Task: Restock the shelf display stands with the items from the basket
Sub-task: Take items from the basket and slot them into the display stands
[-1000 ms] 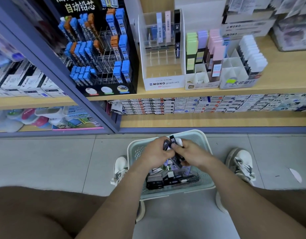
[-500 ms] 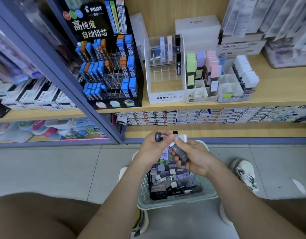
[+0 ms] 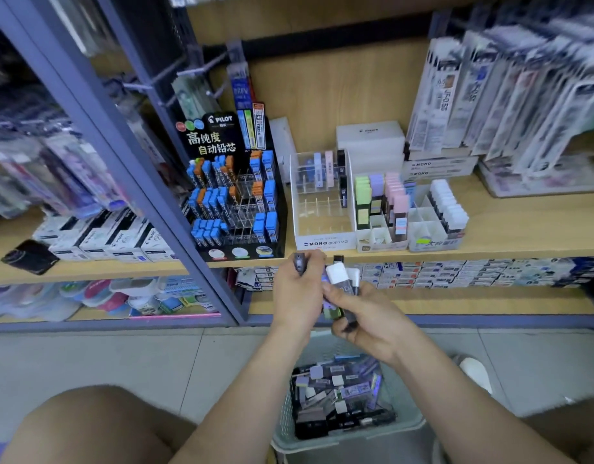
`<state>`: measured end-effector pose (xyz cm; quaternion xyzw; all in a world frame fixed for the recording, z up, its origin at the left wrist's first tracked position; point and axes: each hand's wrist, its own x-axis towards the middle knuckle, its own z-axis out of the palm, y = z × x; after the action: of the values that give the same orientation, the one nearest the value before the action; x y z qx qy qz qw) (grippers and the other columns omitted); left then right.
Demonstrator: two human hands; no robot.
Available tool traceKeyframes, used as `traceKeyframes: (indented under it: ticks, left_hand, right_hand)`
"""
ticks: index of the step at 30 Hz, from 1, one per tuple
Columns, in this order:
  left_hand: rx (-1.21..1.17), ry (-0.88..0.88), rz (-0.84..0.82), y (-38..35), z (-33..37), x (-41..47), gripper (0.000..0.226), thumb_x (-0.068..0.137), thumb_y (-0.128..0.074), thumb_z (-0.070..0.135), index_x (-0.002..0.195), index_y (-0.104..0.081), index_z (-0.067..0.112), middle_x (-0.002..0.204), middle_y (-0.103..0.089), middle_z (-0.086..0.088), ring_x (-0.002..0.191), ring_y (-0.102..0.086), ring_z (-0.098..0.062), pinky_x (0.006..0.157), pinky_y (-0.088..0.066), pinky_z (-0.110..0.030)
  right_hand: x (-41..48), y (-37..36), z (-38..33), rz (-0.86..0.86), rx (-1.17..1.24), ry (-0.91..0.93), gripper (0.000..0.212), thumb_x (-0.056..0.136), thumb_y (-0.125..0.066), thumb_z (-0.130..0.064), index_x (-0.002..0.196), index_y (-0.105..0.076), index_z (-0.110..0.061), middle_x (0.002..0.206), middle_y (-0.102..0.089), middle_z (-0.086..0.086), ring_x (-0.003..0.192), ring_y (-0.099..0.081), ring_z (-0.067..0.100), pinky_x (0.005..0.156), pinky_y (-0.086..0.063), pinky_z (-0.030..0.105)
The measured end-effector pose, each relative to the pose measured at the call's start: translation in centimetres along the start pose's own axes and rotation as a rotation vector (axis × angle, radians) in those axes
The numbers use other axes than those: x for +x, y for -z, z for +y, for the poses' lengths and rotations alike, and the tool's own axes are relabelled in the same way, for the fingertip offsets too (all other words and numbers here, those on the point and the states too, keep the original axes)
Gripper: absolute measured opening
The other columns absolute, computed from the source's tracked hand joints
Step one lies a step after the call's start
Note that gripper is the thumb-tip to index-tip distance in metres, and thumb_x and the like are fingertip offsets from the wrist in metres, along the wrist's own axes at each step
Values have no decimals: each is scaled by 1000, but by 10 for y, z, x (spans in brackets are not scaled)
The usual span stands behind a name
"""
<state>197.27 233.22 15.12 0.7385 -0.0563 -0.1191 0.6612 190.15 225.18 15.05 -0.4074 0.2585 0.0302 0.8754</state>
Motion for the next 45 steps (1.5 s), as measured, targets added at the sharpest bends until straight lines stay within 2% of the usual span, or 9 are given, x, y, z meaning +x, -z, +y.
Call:
traceKeyframes:
  ticks: [6, 11, 16, 22, 27, 31, 36, 42, 45]
  left_hand:
    - [-115, 55, -74, 1, 37, 1, 19, 93, -56, 20, 78, -63, 10, 59, -56, -2, 53, -52, -15, 52, -45, -26]
    - [-224, 104, -128, 11, 76, 18, 25, 95, -55, 29, 80, -61, 11, 50, -42, 3, 44, -38, -12, 49, -31, -25]
    - [-333, 153, -184, -11, 102, 27, 29, 95, -54, 37, 79, -60, 14, 50, -43, 2, 45, -41, -14, 46, -37, -25]
    - [-256, 196, -237, -31, 104, 37, 38, 92, -51, 49, 107, -58, 14, 85, -74, -6, 68, -71, -22, 47, -52, -29]
    - [-199, 54, -241, -47, 95, 51, 24, 96, -49, 39, 101, -60, 18, 94, -72, -8, 90, -68, -25, 86, -54, -51]
    - [-132, 30, -275, -50, 91, 61, 26, 95, -48, 47, 108, -59, 27, 100, -71, 0, 94, -68, -14, 88, -54, -38]
    - [17, -31, -383, -47, 97, 64, 20, 96, -37, 52, 105, -52, 41, 103, -63, 11, 93, -60, -1, 72, -47, -18]
    - [33, -25, -550, -30, 105, 78, 25, 97, -51, 27, 122, -53, 30, 81, -51, 5, 58, -51, -5, 56, -44, -21]
    - [-58, -82, -573, -15, 106, 87, 27, 91, -58, 4, 113, -67, 17, 84, -58, -6, 67, -56, -12, 64, -50, -22]
  right_hand:
    - [-18, -6, -35, 5, -181, 54, 9, 86, -68, -8, 94, -64, -9, 78, -70, 10, 60, -64, 17, 40, -39, 19]
    - [-28, -10, -66, 18, -215, 119, 11, 88, -66, -11, 99, -63, -12, 96, -75, 15, 78, -71, 27, 47, -47, 21]
    - [-25, -22, -83, -53, -205, 163, 17, 87, -68, -11, 103, -67, -16, 96, -74, 9, 80, -73, 28, 60, -57, 29]
    - [-9, -21, -100, 4, -186, 233, 12, 89, -67, -12, 98, -67, -20, 85, -75, 6, 82, -72, 30, 47, -50, 22]
    - [11, -22, -110, 19, -168, 253, 12, 93, -62, -12, 104, -64, -15, 68, -65, 2, 57, -62, 12, 47, -50, 22]
    - [21, -16, -119, -3, -165, 201, 9, 91, -63, -11, 99, -67, -11, 72, -65, 6, 63, -64, 15, 47, -50, 22]
    - [27, -11, -125, 6, -184, 135, 8, 87, -62, -6, 83, -68, -10, 72, -61, 11, 67, -61, 22, 40, -44, 21]
    - [31, -8, -132, 52, -172, 167, 11, 91, -55, -6, 95, -65, -8, 70, -64, 10, 59, -62, 17, 34, -36, 18]
    - [32, -5, -135, 100, -154, 160, 15, 91, -56, -6, 103, -65, -6, 77, -64, 13, 57, -63, 17, 32, -32, 16]
